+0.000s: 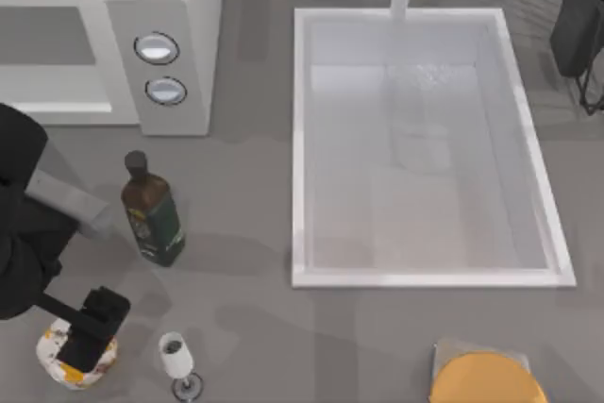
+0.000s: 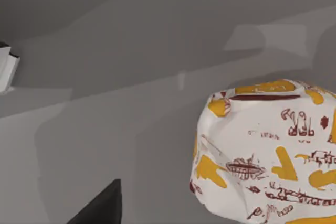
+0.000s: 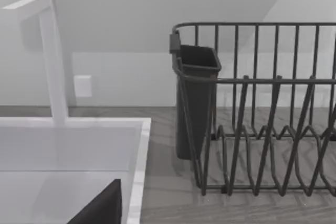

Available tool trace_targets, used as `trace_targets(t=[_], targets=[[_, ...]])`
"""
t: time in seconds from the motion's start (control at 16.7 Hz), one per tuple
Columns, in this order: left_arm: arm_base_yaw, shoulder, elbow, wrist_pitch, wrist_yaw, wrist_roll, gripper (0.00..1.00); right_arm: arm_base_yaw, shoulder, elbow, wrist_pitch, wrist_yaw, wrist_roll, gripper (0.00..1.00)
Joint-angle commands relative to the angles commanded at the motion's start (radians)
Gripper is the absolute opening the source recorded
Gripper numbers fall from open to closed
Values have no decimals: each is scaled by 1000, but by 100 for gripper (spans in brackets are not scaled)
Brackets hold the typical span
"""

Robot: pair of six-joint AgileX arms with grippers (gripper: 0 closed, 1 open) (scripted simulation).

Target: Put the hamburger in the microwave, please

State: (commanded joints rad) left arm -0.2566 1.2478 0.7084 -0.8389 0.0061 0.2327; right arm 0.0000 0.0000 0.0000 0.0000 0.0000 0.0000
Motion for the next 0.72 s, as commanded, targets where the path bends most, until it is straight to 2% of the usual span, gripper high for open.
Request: trace_targets(t=[0.3,0.72], targets=[[-39,181,114,-123,-4,36,100,0,0,0,0,0,0,100],[-27,196,111,-111,-4,46,100,0,0,0,0,0,0,100]])
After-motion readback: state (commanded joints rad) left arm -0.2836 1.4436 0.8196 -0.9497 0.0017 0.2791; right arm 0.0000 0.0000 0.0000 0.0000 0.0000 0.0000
